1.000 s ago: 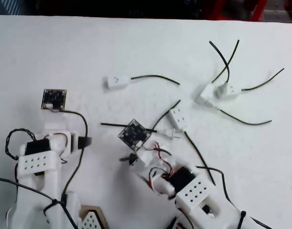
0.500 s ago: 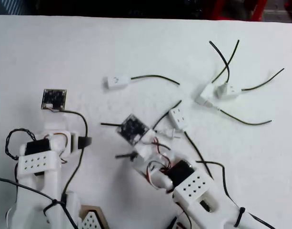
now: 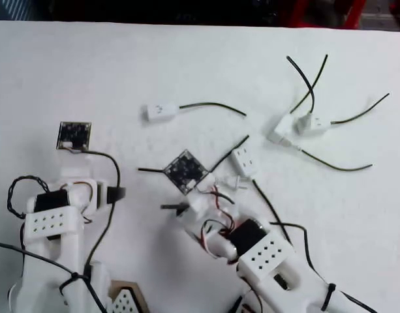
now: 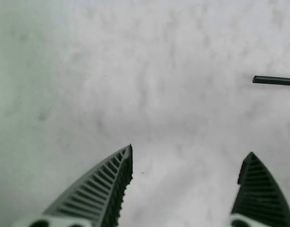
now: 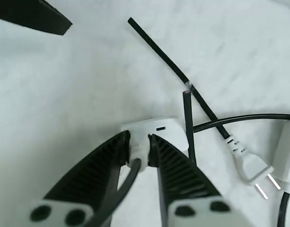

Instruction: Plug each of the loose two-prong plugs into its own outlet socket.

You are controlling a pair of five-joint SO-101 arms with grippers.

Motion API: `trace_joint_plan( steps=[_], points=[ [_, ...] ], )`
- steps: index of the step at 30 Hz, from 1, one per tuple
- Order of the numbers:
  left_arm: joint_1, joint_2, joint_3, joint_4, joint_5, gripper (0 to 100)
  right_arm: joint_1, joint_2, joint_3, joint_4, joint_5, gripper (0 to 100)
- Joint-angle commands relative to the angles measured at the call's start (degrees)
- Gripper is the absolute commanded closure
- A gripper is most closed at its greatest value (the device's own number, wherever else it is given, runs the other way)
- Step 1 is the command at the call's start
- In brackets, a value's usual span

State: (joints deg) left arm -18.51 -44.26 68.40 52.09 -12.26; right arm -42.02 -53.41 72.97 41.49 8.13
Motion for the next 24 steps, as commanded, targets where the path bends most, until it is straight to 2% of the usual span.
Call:
trace_joint_plan(
  steps=[1,8,16,24],
  points=[
    [-0.2,-1.4,0.1,-1.0,-0.4,65,0.7,-1.0,2.2,-4.7,1.8,98.2],
    [-0.2,-1.4,0.1,-1.0,-0.4,65,0.7,-1.0,3.8,-5.7,1.4,98.2],
    [-0.3,-1.4,0.1,-1.0,-0.4,65,-3.7,-1.0,4.4,-5.2,-1.2,98.2],
    [-0.3,-1.4,0.2,-1.0,-0.4,65,-3.6,-1.0,4.0,0.0,2.4,98.2]
  ],
)
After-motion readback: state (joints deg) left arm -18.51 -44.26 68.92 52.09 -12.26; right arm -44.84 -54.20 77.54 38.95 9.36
